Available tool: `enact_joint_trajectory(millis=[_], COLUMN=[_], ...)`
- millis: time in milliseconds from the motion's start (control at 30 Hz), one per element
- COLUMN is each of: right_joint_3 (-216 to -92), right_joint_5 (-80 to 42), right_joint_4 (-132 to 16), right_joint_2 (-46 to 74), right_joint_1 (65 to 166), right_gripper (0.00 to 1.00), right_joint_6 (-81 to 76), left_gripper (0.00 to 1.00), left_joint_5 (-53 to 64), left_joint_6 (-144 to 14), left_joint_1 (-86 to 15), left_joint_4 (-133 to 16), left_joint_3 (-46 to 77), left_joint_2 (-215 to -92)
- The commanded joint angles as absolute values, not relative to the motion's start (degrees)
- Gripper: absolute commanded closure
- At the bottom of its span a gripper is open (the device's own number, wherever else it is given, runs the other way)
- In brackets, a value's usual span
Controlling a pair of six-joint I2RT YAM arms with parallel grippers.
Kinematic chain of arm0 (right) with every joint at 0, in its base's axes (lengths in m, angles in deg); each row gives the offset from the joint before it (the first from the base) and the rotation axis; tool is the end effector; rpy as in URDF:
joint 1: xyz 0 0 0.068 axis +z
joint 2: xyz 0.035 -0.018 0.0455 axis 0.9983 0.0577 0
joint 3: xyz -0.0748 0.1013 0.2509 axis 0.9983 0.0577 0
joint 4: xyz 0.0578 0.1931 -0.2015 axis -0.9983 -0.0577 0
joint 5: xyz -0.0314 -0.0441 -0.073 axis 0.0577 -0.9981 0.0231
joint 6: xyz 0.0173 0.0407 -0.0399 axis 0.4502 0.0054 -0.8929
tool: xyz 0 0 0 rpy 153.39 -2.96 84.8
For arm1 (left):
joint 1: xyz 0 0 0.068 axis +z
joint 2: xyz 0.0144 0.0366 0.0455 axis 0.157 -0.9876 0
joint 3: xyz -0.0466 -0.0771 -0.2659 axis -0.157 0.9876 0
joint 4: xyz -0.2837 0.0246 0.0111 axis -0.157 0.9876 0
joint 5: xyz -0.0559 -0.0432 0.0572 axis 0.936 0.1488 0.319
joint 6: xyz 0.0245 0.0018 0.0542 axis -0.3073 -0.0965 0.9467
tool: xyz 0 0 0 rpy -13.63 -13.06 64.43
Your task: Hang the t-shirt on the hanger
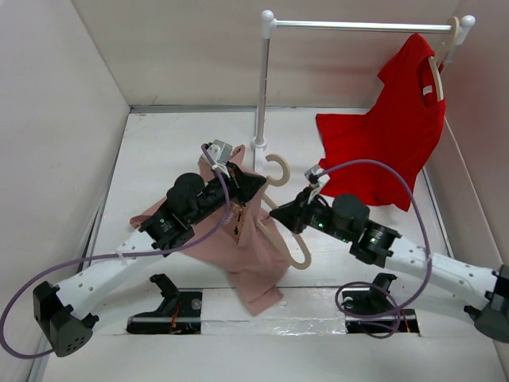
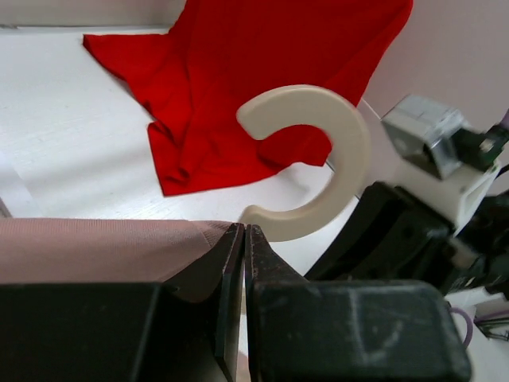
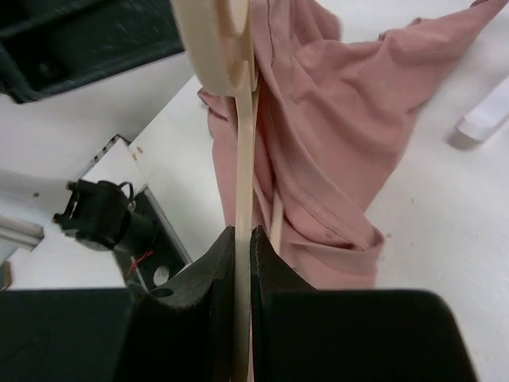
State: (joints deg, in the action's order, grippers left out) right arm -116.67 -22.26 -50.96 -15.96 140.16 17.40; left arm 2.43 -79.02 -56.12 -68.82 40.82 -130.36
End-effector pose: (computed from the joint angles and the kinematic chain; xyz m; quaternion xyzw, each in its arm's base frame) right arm 0.1418 0.1971 0.3085 -0.1970 0.7225 0.4496 0.4869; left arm 0.1650 -0.1832 0.3742 0.1569 0.6491 -0.4650 0.5813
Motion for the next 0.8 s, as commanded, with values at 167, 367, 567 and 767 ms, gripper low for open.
enact_joint_trajectory(millis=[167, 367, 567, 767], right_joint_3=[-112.3, -112.9, -112.0, -117.3], right_joint_5=[-22.9, -16.4, -23.9, -30.9], right_joint_4=[-9.8, 3.0, -3.3, -6.3], right_joint_2=[-4.1, 1.8, -11.0, -5.1], right_joint_1=[142.7, 139.8, 138.2, 142.9], right_gripper=[1.00, 1.00, 1.00, 1.00], right_joint_6=[14.7, 17.5, 13.6, 11.1], left_gripper=[1.00, 1.00, 1.00, 0.99], left_joint_5=[5.0, 3.2, 6.3, 3.6], left_joint_6=[-79.5, -79.3, -79.7, -80.5], left_joint_1=[-56.5, -56.5, -56.5, -56.5], left_joint_4=[-66.8, -63.6, -61.5, -62.4], left_joint_3=[35.0, 32.8, 31.4, 31.1], left_joint_2=[-125.2, -123.9, -124.1, -127.2])
